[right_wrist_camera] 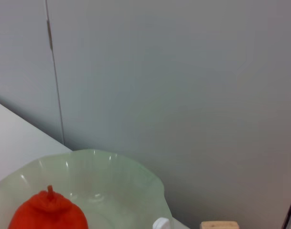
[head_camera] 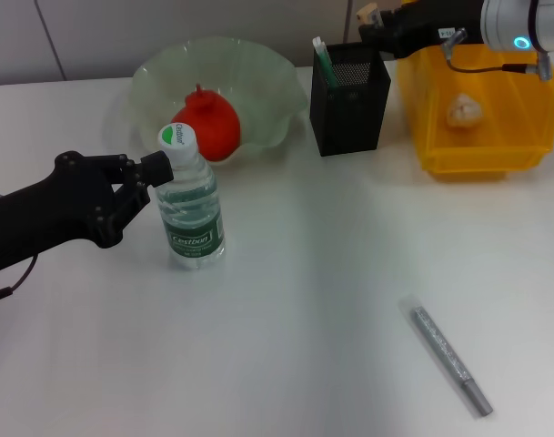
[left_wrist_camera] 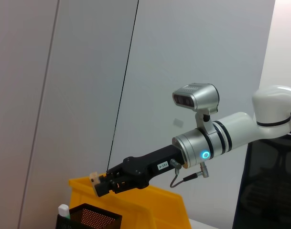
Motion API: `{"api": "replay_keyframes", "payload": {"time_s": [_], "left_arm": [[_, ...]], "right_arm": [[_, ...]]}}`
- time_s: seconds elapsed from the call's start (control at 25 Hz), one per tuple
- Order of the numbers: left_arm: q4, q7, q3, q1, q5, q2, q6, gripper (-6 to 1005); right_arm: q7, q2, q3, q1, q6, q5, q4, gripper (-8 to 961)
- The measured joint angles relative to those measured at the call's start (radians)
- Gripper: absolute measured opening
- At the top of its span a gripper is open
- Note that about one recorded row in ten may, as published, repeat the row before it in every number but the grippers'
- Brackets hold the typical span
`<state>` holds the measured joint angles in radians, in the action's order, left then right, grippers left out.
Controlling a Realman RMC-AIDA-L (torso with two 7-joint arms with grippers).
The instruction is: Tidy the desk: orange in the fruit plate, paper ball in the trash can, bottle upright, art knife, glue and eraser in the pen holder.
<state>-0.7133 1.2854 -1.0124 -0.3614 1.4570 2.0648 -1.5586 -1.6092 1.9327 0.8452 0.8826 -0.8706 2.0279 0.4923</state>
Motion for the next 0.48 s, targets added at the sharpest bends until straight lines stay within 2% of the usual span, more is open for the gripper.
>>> {"api": "replay_keyframes", "payload": {"time_s": [0.36, 0.48], "left_arm": [[0.0, 0.0, 0.0, 0.002, -0.001, 0.0, 0.002, 24], [0.0, -0.001, 0.001, 0.001, -0.001, 0.0, 0.002, 24]], "right_arm": [[-0.002, 0.0, 0.001, 0.009, 0.001, -0.002, 0.0, 266], [-0.002, -0.008, 0.001, 0.015, 0.001, -0.003, -0.019, 266]]}}
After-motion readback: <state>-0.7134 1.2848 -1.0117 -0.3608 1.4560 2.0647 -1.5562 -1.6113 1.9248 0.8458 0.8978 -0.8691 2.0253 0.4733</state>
